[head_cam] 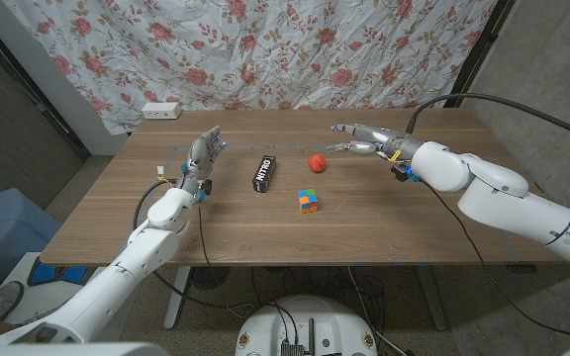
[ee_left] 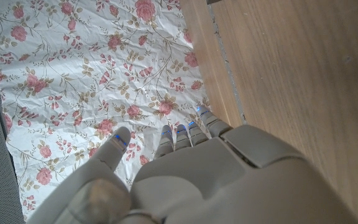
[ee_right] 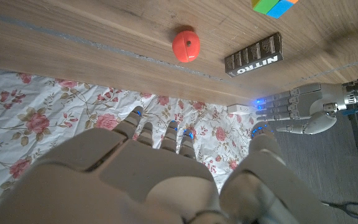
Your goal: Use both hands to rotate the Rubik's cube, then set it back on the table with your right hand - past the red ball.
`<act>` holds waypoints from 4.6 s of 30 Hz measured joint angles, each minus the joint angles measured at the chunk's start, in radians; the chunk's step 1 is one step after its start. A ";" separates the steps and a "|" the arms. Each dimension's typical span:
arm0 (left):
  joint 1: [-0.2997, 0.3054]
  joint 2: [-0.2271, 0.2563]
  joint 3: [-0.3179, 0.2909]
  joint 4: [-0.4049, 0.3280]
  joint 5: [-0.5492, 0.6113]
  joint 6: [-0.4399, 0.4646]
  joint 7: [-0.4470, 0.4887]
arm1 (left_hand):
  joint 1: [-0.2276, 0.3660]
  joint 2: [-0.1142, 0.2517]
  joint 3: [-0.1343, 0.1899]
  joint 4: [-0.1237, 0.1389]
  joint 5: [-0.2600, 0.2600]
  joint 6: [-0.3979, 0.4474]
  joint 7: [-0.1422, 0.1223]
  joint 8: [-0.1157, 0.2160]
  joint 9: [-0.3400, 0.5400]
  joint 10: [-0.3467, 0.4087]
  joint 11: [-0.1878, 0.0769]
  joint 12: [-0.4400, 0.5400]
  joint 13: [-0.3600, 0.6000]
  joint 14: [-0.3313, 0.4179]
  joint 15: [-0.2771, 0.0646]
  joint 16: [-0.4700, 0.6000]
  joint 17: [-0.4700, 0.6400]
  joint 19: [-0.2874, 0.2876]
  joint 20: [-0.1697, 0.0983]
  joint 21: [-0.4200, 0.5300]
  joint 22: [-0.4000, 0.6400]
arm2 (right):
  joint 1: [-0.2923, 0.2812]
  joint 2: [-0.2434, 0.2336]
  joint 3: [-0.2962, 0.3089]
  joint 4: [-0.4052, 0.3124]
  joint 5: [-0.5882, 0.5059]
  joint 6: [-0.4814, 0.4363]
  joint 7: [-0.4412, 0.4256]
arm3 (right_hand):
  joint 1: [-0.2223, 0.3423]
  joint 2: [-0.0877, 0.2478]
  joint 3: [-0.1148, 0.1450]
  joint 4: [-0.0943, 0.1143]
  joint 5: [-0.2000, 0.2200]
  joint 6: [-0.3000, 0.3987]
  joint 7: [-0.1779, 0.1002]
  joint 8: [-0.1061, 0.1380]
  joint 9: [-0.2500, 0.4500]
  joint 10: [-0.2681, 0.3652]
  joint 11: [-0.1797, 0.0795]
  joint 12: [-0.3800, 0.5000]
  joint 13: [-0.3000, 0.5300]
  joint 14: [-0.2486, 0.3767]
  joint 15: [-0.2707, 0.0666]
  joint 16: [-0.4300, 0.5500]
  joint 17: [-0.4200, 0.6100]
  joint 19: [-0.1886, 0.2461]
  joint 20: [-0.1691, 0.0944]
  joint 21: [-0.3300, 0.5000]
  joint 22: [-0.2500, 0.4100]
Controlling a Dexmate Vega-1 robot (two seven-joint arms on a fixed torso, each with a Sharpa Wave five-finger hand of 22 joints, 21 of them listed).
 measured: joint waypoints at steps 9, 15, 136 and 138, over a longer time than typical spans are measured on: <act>0.011 0.005 -0.004 -0.008 0.000 0.007 0.010 | -0.003 0.003 0.000 0.000 0.000 0.005 0.005 0.000 0.000 0.003 0.003 0.000 0.000 0.000 0.000 0.000 0.003 0.000 0.000 0.000 0.000 | 0.063 -0.011 -0.044 -0.066 -0.067 -0.091 0.151 | 0.047 -0.005 0.010 -0.010 0.000 -0.020 0.009 0.000 0.005 -0.029 0.000 0.000 0.000 -0.013 0.009 0.000 -0.005 -0.019 0.013 0.000 0.000; 0.014 0.008 -0.006 -0.010 0.000 0.010 0.011 | -0.003 0.003 0.000 0.000 0.000 0.005 0.005 0.000 0.000 0.003 0.003 0.000 0.000 0.000 0.000 0.000 0.003 0.000 0.000 0.000 0.000 | 0.096 -0.012 -0.069 -0.094 -0.102 -0.139 0.230 | 0.078 -0.020 0.023 -0.011 0.000 -0.056 0.023 0.000 0.005 -0.038 -0.002 0.000 0.000 -0.015 0.011 0.005 -0.009 -0.027 0.020 0.000 0.000; 0.043 0.034 -0.021 0.075 -0.040 -0.039 -0.078 | -0.005 0.005 0.022 0.022 0.000 0.047 0.018 0.000 0.005 0.030 0.005 0.000 0.000 0.004 0.004 0.000 0.003 0.018 0.007 0.000 0.000 | 0.166 0.506 -0.343 0.123 -1.076 0.015 0.927 | 0.360 -0.112 0.115 -0.004 0.000 0.050 -0.004 0.080 0.014 0.112 -0.025 0.056 0.019 0.142 -0.017 0.074 -0.046 0.085 0.017 0.016 0.001; 0.046 0.033 -0.022 0.075 -0.040 -0.041 -0.078 | -0.005 0.005 0.022 0.022 0.000 0.050 0.021 0.000 0.005 0.030 0.005 0.000 0.000 0.004 0.004 0.000 0.003 0.018 0.007 0.000 0.000 | 0.161 0.506 -0.343 0.124 -1.082 0.015 0.914 | 0.365 -0.108 0.122 -0.003 0.000 0.059 -0.005 0.081 0.019 0.124 -0.031 0.060 0.019 0.150 -0.024 0.075 -0.046 0.092 0.016 0.023 0.001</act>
